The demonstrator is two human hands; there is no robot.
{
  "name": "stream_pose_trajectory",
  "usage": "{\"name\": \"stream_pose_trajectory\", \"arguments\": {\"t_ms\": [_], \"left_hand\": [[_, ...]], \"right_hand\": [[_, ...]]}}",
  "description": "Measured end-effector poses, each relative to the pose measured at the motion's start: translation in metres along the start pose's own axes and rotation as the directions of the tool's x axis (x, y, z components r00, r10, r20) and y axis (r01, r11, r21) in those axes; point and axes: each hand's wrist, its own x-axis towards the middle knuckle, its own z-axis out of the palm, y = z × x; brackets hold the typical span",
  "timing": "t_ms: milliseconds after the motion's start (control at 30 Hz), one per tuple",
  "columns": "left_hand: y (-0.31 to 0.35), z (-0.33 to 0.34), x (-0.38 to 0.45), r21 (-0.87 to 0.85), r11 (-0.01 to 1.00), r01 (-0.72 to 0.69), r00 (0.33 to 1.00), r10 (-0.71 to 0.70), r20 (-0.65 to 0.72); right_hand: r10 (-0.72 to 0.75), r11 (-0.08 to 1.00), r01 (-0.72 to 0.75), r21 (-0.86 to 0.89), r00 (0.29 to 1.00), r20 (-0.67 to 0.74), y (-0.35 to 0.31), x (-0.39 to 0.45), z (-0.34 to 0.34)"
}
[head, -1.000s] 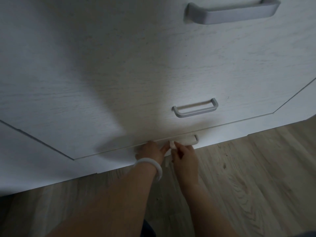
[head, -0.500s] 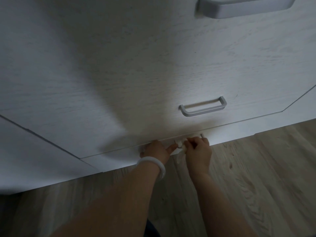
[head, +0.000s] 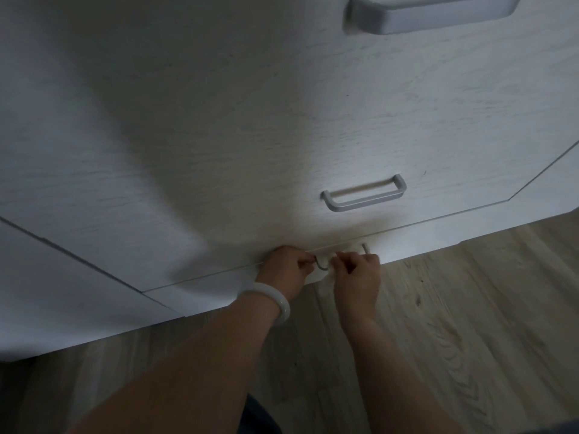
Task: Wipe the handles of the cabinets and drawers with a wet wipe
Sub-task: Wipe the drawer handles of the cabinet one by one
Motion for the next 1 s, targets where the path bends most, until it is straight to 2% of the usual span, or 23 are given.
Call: {"name": "stream_pose_trajectory", "arguments": {"t_ms": [67,233,333,400,467,533,600,667,733,800,900,1000], "left_hand": [[-0.001,0.000,0.000,0.010,1.000,-0.012,1.000,0.012,-0.005],[-0.006,-0.001,-0.004,-0.110,0.994,-0.018,1.000,0.017,-0.008],[-0.002,0.007,-0.007,-0.174,0.985,0.023,0.995,-0.040,-0.096],[0.003,0.017,-0.008,-0.268,0.958,0.102,0.978,-0.146,-0.149],[0.009,0.024,-0.005,-0.454,0.861,0.231,0.942,-0.315,-0.117],[0.012,0.027,0.001,-0.649,0.674,0.354,0.887,-0.461,0.005],[0.012,0.029,0.009,-0.788,0.456,0.413,0.841,-0.523,0.139],[0.015,0.030,0.013,-0.846,0.325,0.423,0.823,-0.528,0.209],[0.018,0.029,0.012,-0.852,0.279,0.444,0.812,-0.527,0.250],[0.018,0.027,0.012,-0.861,0.259,0.438,0.818,-0.513,0.262],[0.018,0.029,0.012,-0.872,0.252,0.421,0.826,-0.504,0.254],[0.021,0.031,0.012,-0.875,0.274,0.398,0.839,-0.496,0.226]], "right_hand": [[-0.040,0.999,0.040,0.001,0.997,0.063,0.004,-0.005,0.004],[0.056,0.993,-0.053,0.105,0.998,-0.019,0.006,0.010,-0.001],[0.098,0.984,-0.091,0.150,0.995,-0.037,0.006,0.009,0.004],[0.105,0.984,-0.099,0.148,0.994,-0.036,0.008,0.010,0.006],[0.084,0.986,-0.081,0.143,0.996,-0.015,0.009,0.011,0.004],[0.067,0.988,-0.068,0.135,0.998,0.017,0.009,0.012,0.002],[0.072,0.987,-0.076,0.142,0.997,0.036,0.013,0.013,-0.003],[0.103,0.981,-0.096,0.170,0.994,-0.029,0.018,0.017,-0.015],[0.110,0.981,-0.082,0.177,0.982,-0.154,0.020,0.026,-0.031],[0.067,0.988,-0.039,0.150,0.981,-0.183,0.016,0.033,-0.040],[-0.012,0.997,0.016,0.073,0.999,-0.049,0.010,0.030,-0.033],[-0.049,0.998,0.049,0.032,0.999,0.001,0.013,0.017,-0.023]]}}
